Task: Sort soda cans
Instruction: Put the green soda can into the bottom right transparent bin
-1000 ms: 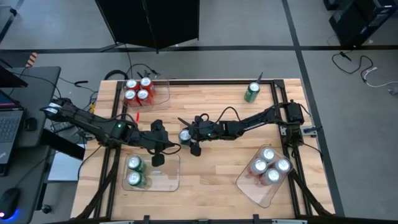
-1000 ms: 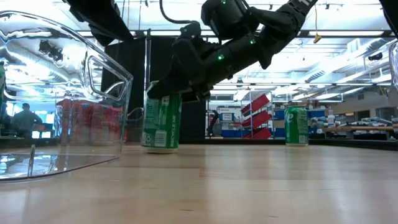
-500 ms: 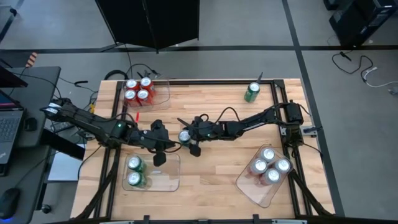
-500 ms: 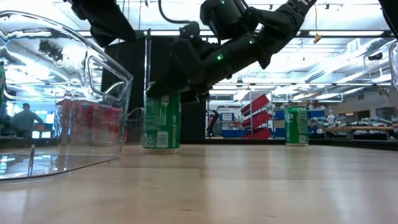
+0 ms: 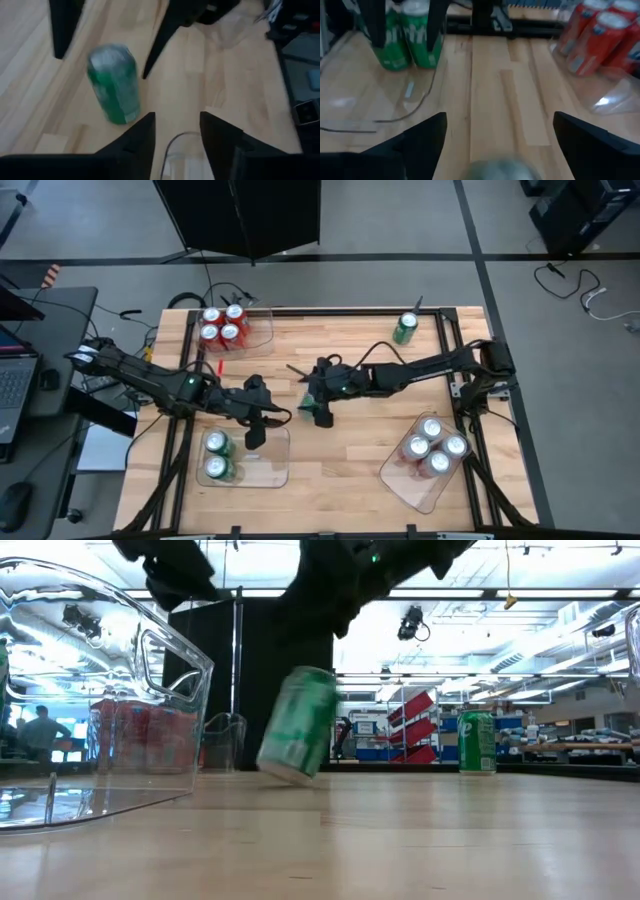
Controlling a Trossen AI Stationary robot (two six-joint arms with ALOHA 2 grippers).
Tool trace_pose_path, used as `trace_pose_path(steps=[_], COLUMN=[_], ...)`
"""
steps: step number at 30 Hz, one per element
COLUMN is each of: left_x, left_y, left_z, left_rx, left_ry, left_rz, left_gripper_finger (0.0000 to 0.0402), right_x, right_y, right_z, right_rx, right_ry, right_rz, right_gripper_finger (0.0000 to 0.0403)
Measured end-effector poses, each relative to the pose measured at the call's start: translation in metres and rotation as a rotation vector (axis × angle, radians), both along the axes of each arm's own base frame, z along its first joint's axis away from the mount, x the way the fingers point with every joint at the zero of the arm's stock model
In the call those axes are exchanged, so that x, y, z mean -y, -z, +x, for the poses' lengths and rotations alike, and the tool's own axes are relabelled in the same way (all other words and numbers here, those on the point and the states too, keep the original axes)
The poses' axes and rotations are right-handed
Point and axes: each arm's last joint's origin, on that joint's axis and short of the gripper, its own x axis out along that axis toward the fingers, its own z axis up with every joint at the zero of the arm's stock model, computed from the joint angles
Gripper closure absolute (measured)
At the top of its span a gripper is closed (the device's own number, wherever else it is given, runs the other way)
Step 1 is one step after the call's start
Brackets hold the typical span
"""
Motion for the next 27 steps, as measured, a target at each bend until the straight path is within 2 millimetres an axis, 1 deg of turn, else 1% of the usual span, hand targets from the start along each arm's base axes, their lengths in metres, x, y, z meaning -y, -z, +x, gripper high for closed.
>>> trace_pose_path(steps=[2, 4, 6, 8, 10, 13, 15, 19, 21, 24, 27], left_x=[0.000, 0.000, 0.001, 0.001, 0.000, 0.000, 0.001, 0.002, 0.002, 0.002, 0.002], left_y=[-0.004, -0.008, -0.009, -0.009, -0.009, -0.009, -0.008, -0.008, -0.008, -0.008, -0.008], left_z=[0.001, 0.001, 0.001, 0.001, 0.001, 0.001, 0.001, 0.001, 0.000, 0.000, 0.000], left_rx=[0.014, 0.023, 0.029, 0.027, 0.024, 0.022, 0.015, 0.005, 0.003, 0.001, -0.001], left_ry=[0.004, 0.004, 0.004, 0.004, 0.004, 0.005, 0.014, 0.046, 0.049, 0.056, 0.066], left_rz=[-0.004, -0.007, -0.008, -0.008, -0.006, -0.005, -0.010, -0.034, -0.034, -0.025, -0.010], left_gripper_finger=[0.0228, 0.0218, 0.0210, 0.0207, 0.0207, 0.0206, 0.0206, 0.0213, 0.0217, 0.0223, 0.0225], right_x=[0.000, 0.000, -0.001, -0.003, -0.005, -0.004, -0.002, 0.009, 0.016, 0.028, 0.040], right_y=[-0.008, -0.008, 0.002, 0.012, 0.014, 0.006, 0.004, -0.002, -0.004, 0.004, 0.015], right_z=[-0.003, -0.002, 0.001, 0.000, -0.002, -0.016, -0.029, -0.057, -0.070, -0.087, -0.098], right_rx=[0.020, 0.027, -0.003, -0.067, -0.093, -0.179, -0.278, -0.465, -0.553, -0.653, -0.698], right_ry=[0.001, 0.003, 0.001, -0.008, -0.013, 0.019, 0.062, 0.146, 0.146, 0.120, 0.077], right_rz=[0.000, 0.004, 0.005, 0.000, 0.003, 0.009, 0.003, -0.044, -0.079, -0.130, -0.149], right_gripper_finger=[0.0047, 0.0048, 0.0055, 0.0066, 0.0077, 0.0092, 0.0101, 0.0112, 0.0114, 0.0112, 0.0107])
